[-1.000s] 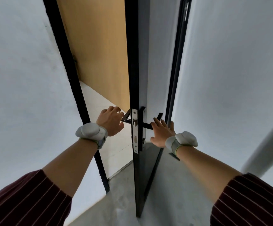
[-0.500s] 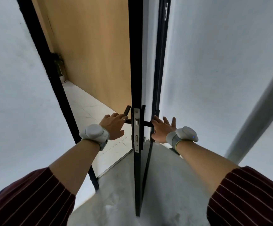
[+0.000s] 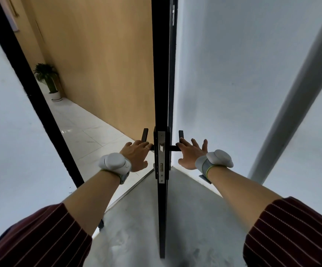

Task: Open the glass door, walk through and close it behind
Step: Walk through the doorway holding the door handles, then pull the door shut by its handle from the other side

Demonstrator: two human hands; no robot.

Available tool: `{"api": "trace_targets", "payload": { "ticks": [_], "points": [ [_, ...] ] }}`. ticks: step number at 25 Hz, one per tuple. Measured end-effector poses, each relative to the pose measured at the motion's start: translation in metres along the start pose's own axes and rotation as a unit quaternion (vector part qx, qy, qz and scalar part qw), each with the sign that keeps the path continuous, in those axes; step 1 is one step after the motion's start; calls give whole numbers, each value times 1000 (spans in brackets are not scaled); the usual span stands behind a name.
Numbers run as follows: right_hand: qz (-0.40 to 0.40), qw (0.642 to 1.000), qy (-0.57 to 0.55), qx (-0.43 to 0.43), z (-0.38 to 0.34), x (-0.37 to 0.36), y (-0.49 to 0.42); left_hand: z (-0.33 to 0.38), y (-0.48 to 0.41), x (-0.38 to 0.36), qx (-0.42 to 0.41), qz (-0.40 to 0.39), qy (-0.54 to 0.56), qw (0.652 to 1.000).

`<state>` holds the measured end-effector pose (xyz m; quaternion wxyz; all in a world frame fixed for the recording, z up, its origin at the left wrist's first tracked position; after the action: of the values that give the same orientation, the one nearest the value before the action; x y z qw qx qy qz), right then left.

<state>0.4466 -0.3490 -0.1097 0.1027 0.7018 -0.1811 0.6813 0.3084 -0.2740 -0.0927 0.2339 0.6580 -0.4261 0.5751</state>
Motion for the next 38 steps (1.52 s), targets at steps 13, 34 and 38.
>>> {"api": "trace_targets", "payload": {
  "ticks": [13,34,38],
  "points": [
    [2,1000,5,-11,89,9,19,86,-37,14,-5,15,4,1000],
    [16,997,42,-60,212,21,28,202,-103,43,-63,55,-9,996],
    [11,994,61,-86,234,22,27,215,-119,48,-76,83,19,993]
  ]
}}
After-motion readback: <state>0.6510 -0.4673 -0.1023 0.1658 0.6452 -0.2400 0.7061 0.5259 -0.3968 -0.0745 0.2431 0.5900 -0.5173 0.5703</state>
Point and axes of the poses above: each hand's wrist, its own y-axis away from the middle knuckle, its own x-axis out of the back of the hand, z = x × y, the point moved 9 cm from there along -y, towards the middle knuckle, and after that the axes turned 12 degrees about z, right-handed, at the moved point
